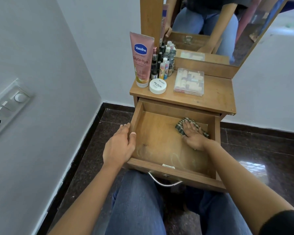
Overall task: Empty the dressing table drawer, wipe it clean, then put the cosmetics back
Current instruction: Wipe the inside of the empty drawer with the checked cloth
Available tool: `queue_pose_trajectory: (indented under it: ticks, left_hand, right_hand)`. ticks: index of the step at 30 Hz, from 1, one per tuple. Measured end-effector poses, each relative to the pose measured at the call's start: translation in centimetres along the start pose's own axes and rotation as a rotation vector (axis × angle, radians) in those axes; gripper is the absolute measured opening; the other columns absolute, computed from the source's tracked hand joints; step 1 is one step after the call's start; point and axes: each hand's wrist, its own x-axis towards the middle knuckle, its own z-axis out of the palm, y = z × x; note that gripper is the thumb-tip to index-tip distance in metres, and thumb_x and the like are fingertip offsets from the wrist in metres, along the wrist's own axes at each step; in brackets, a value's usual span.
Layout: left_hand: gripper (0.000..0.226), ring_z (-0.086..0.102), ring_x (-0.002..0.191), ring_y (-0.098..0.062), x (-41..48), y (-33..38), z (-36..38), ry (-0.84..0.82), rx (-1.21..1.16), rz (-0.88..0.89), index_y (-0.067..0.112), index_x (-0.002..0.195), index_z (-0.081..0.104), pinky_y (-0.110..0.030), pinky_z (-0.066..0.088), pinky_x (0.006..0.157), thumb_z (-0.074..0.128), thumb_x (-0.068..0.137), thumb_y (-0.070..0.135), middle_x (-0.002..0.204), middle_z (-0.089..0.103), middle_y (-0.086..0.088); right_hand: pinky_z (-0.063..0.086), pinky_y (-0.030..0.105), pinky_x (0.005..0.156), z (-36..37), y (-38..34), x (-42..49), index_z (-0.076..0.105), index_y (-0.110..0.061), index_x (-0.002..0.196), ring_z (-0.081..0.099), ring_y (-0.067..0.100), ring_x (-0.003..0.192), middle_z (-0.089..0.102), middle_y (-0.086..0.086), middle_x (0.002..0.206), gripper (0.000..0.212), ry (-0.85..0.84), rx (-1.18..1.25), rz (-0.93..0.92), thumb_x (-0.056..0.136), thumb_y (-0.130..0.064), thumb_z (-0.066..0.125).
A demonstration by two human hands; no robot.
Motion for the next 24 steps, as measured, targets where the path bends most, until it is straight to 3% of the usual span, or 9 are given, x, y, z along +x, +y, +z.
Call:
queue_pose_trajectory:
  ticks: [5, 16, 24]
  left_hand:
    - [0.050, 0.046, 0.133, -0.020, 0.1, 0.1, 0.3, 0.001, 0.010, 0.014, 0.021, 0.147, 0.038, -0.040, 0.047, 0.095, 0.036, 0.101, 0.039, 0.151, 0.041, -0.002]
    - [0.051, 0.045, 0.134, -0.021, 0.4, 0.0, 0.6, -0.021, 0.016, -0.001, 0.024, 0.148, 0.036, -0.041, 0.045, 0.097, 0.035, 0.100, 0.041, 0.152, 0.039, -0.002]
    - [0.048, 0.043, 0.135, -0.020, 0.2, -0.2, 0.0, 0.003, -0.005, -0.018, 0.022, 0.147, 0.040, -0.040, 0.042, 0.101, 0.038, 0.101, 0.037, 0.151, 0.041, -0.003]
  right_hand:
    - [-0.012, 0.041, 0.116, 0.5, -2.7, 1.2, -0.013, -0.013, 0.151, -0.020, 0.019, 0.145, -0.020, 0.004, 0.158, 0.062, 0.036, 0.029, 0.044, 0.103, -0.028, 0.023]
    - [-0.015, 0.038, 0.114, 0.5, -13.0, 5.2, -0.014, -0.015, 0.151, -0.022, 0.016, 0.144, -0.022, 0.001, 0.157, 0.064, -0.009, -0.027, -0.108, 0.102, -0.029, 0.024]
    - [-0.014, 0.032, 0.114, -0.3, -9.9, 4.0, -0.012, -0.017, 0.152, -0.018, 0.013, 0.145, -0.019, -0.001, 0.158, 0.059, -0.030, -0.058, -0.167, 0.104, -0.031, 0.020]
